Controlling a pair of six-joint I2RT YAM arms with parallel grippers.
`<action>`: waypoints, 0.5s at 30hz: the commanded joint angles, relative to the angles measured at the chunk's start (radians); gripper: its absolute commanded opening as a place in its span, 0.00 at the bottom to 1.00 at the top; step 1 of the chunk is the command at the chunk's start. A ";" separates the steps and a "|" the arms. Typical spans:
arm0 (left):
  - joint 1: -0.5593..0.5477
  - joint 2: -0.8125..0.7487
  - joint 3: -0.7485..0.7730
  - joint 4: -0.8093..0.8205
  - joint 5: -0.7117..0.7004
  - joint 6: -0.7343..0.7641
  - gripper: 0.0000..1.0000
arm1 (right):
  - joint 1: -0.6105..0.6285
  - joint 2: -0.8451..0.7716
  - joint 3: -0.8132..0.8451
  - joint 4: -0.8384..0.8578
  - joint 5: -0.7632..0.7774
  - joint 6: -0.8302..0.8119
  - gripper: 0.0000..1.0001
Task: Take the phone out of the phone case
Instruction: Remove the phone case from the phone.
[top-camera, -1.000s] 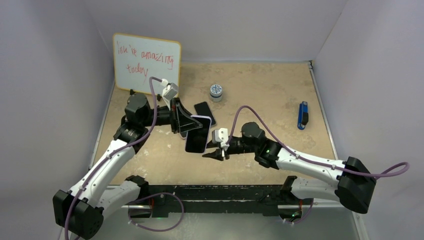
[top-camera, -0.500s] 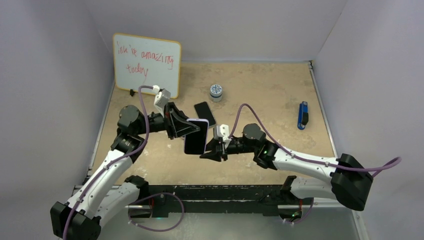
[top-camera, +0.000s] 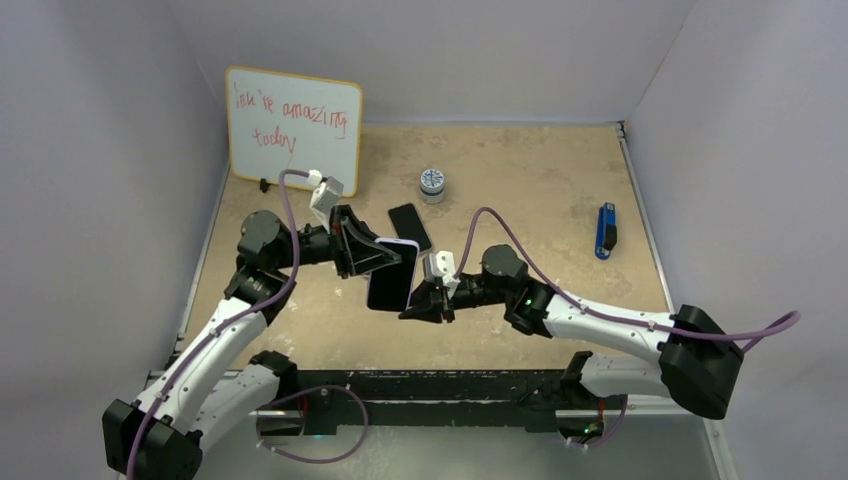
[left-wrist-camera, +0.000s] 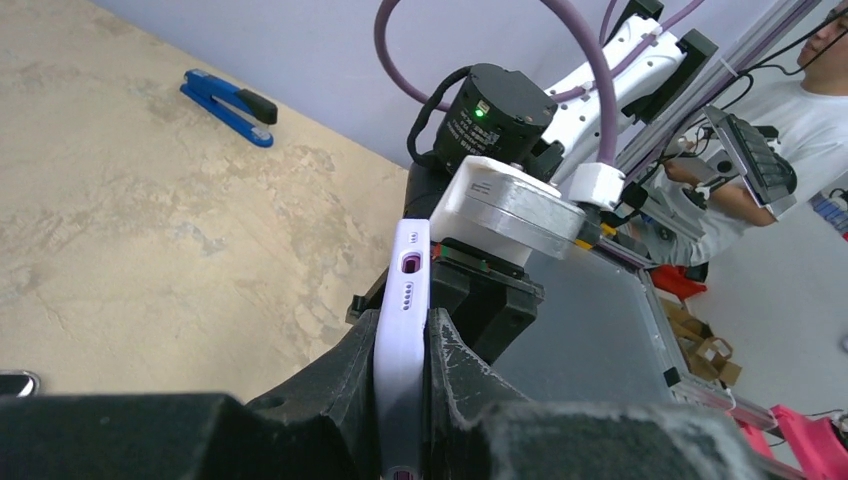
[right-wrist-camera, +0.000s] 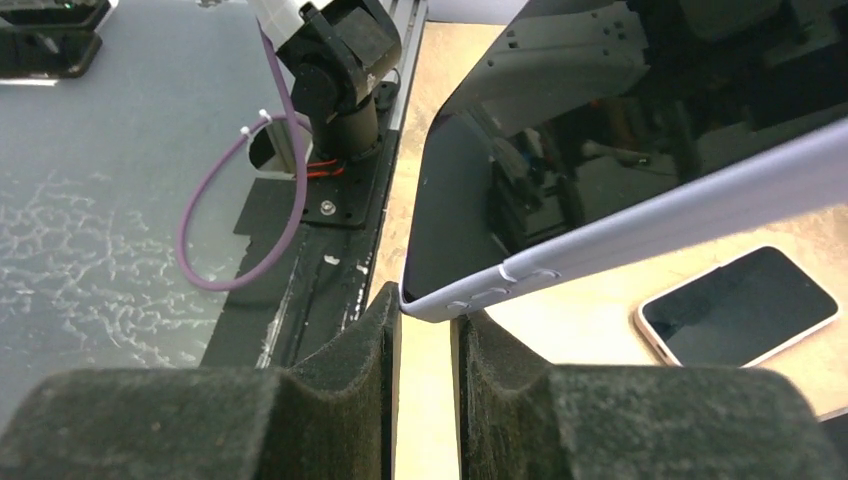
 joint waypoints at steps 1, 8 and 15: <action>0.003 0.028 0.067 -0.028 -0.055 -0.026 0.00 | 0.009 -0.026 0.066 -0.026 -0.030 -0.160 0.00; 0.004 0.033 0.049 -0.034 -0.026 -0.068 0.00 | 0.007 -0.031 0.109 -0.107 0.049 -0.279 0.00; 0.003 -0.018 0.022 -0.018 -0.027 -0.087 0.00 | -0.019 -0.021 0.081 0.011 0.059 -0.165 0.00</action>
